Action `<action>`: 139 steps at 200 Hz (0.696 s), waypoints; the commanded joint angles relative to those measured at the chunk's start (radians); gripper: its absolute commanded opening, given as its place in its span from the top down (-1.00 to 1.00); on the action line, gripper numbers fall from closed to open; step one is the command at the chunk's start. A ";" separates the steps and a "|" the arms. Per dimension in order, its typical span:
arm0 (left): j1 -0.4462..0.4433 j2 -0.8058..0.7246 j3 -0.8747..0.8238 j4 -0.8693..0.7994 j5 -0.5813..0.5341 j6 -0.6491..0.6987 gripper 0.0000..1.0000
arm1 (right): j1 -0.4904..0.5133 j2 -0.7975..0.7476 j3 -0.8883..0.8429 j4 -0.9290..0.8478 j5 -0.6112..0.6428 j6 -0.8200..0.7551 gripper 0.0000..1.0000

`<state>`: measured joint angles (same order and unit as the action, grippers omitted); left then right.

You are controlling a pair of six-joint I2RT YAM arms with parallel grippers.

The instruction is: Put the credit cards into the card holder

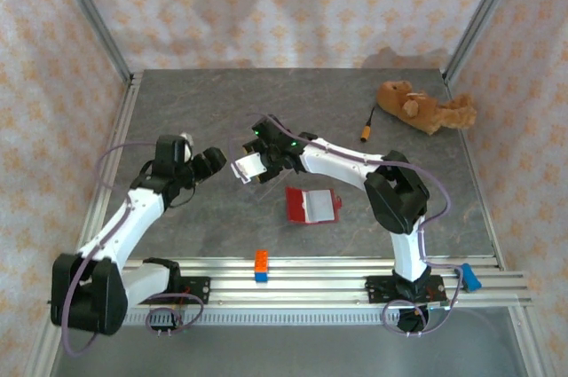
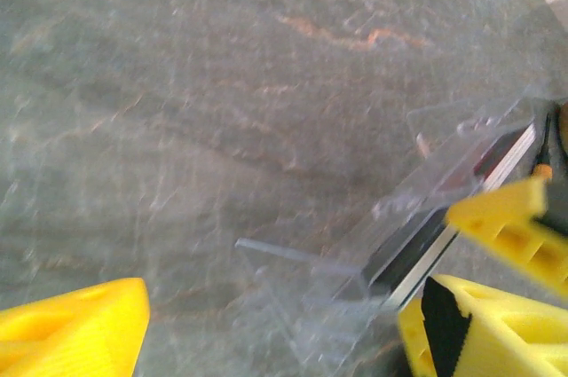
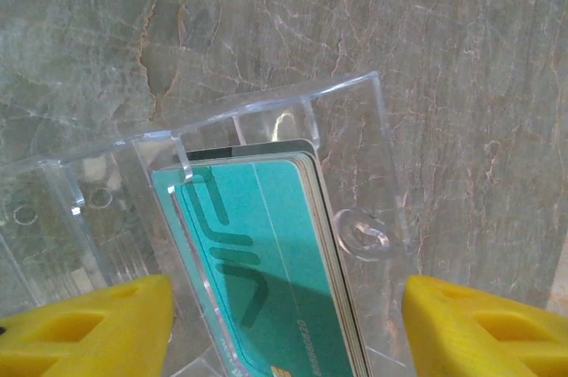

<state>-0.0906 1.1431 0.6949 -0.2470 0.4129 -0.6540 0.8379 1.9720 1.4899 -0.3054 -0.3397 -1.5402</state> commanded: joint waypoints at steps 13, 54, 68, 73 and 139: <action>0.009 0.112 0.116 0.093 0.048 0.038 -0.52 | 0.015 -0.026 -0.022 0.085 0.053 -0.058 -0.23; 0.008 0.205 0.121 0.156 0.106 0.031 -0.35 | 0.015 -0.018 -0.015 0.061 0.046 -0.089 0.10; 0.009 0.232 0.117 0.172 0.111 0.023 -0.26 | 0.014 -0.013 -0.025 0.068 0.047 -0.109 0.14; 0.008 0.243 0.117 0.183 0.118 0.018 -0.21 | 0.014 -0.013 -0.030 0.073 0.050 -0.118 0.14; -0.013 0.316 0.121 0.188 0.193 0.061 0.28 | 0.016 -0.054 -0.133 0.237 0.085 -0.193 0.35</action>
<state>-0.0917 1.4342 0.8032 -0.0784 0.5518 -0.6231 0.8505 1.9579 1.3926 -0.1226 -0.2886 -1.6974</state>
